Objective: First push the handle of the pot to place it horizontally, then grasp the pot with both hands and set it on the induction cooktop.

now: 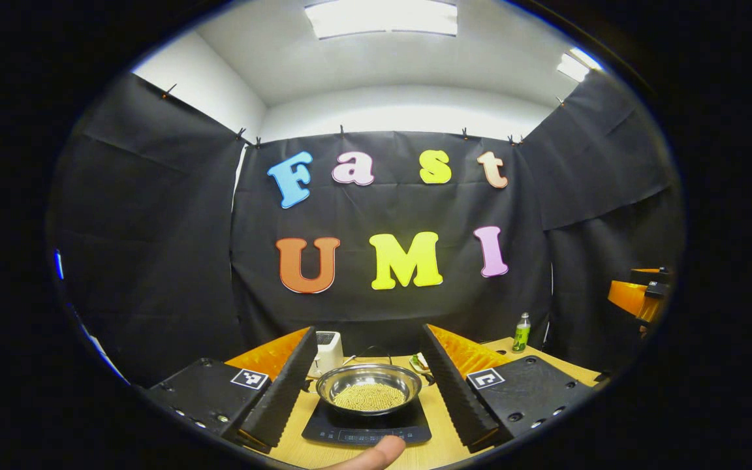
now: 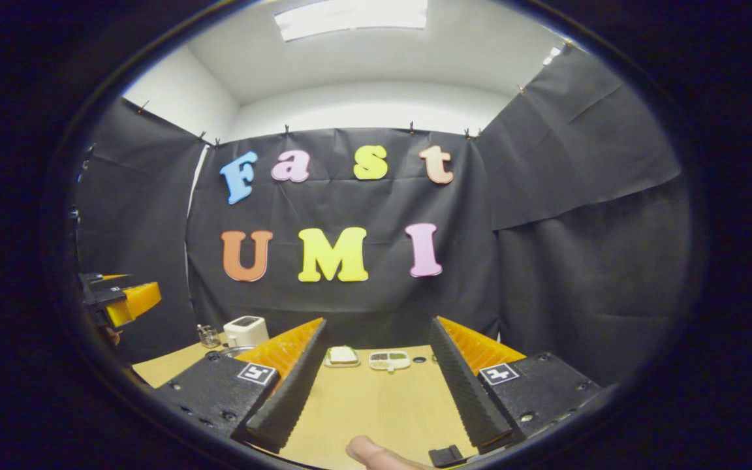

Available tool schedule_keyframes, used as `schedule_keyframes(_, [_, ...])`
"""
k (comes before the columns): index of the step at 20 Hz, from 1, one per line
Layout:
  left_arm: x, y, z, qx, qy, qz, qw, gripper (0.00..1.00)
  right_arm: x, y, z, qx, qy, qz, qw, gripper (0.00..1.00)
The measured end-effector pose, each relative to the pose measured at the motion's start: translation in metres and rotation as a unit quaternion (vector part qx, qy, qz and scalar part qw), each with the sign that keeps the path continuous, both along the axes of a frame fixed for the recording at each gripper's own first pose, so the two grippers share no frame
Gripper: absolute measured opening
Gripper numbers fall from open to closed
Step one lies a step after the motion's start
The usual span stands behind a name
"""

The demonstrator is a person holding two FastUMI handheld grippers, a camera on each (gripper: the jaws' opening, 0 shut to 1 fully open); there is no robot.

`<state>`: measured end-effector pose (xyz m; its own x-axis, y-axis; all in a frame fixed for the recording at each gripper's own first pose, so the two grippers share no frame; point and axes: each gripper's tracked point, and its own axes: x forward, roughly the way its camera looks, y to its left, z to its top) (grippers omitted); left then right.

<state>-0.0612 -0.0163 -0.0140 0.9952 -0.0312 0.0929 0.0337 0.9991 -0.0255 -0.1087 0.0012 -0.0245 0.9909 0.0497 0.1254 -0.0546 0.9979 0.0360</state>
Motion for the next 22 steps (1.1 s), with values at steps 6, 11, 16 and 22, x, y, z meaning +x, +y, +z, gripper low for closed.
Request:
schedule_keyframes(6, [-0.018, -0.012, -0.008, -0.011, -0.001, -0.015, 1.0, 0.95, -0.022, -0.029, 0.002, -0.008, -0.019, -0.047, 0.999, 0.98])
schedule_keyframes(11, [-0.019, -0.017, -0.009, -0.003, -0.004, -0.022, 1.0, 0.94, -0.038, -0.012, 0.01, -0.02, -0.038, -0.022, 0.999, 0.96])
schedule_keyframes(16, [-0.02, -0.014, -0.009, -0.008, -0.003, -0.017, 1.0, 0.95, -0.038, -0.004, 0.011, -0.016, -0.037, -0.004, 0.999, 0.96])
schedule_keyframes(22, [-0.022, -0.012, -0.015, -0.006, -0.003, -0.019, 1.0, 0.95, -0.029, -0.007, 0.001, -0.012, -0.019, -0.01, 1.0, 0.96])
